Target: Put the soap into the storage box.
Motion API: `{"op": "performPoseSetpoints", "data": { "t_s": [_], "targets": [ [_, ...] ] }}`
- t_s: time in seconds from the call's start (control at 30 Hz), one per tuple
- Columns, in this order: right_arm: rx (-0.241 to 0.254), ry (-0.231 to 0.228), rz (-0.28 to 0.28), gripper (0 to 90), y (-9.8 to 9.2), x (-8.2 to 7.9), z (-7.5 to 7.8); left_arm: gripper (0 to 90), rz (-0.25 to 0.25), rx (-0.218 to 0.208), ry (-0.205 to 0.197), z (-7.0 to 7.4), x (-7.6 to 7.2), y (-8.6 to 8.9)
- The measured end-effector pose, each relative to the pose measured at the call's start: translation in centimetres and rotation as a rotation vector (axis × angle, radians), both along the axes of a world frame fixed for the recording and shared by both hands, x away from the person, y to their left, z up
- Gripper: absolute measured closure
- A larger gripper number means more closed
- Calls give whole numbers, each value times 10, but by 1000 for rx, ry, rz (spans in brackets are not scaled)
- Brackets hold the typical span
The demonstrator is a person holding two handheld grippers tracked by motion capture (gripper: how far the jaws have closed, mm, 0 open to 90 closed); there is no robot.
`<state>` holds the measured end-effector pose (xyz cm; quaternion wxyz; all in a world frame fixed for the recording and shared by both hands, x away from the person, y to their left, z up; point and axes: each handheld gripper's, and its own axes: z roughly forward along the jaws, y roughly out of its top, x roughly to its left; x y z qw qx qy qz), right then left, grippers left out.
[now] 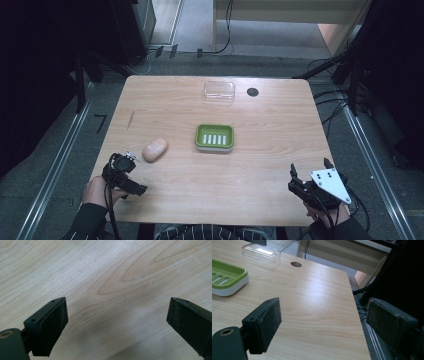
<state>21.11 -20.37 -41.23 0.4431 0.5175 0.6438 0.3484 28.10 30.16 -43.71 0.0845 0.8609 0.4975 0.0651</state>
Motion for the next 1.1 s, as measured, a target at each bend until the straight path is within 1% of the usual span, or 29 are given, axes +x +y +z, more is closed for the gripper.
{"op": "performPoseSetpoints", "data": {
  "t_s": [0.23,0.3,0.4,0.43,0.57,0.6,0.67,0.7,0.77,0.8,0.83,0.9,0.93,0.97,1.07,1.1],
  "targets": [
    [-4,1,20,136,3,3,0,17,-14,12,5,2,1,-3],
    [-7,4,18,136,3,3,0,4,-16,12,-1,2,2,-5],
    [0,0,16,136,5,2,1,1,-30,13,1,5,7,-7],
    [-13,-2,22,135,6,3,1,0,-23,10,-6,5,8,-8],
    [-11,3,23,136,7,2,1,0,-29,8,-9,6,13,-10],
    [-22,3,29,136,7,3,1,0,-33,9,-13,7,15,-12],
    [-23,4,28,136,8,3,1,0,-40,14,-13,7,17,-12],
    [-23,4,30,136,8,4,1,0,-39,12,-21,8,20,-13],
    [-24,1,34,136,7,4,1,0,-45,14,-19,9,23,-14],
    [-22,5,32,136,7,4,1,0,-38,11,-22,9,24,-15],
    [-17,11,27,136,7,4,1,0,-43,11,-17,9,26,-15],
    [-21,2,28,136,5,4,1,0,-46,17,-15,9,28,-16],
    [-13,2,23,136,5,4,1,0,-51,18,-6,9,30,-17],
    [-12,2,23,136,6,4,1,0,-49,17,-9,9,31,-18],
    [-17,5,28,136,7,4,1,0,-56,21,-6,9,34,-19],
    [-23,5,34,136,7,4,1,0,-66,23,0,8,36,-20]
  ]
}}
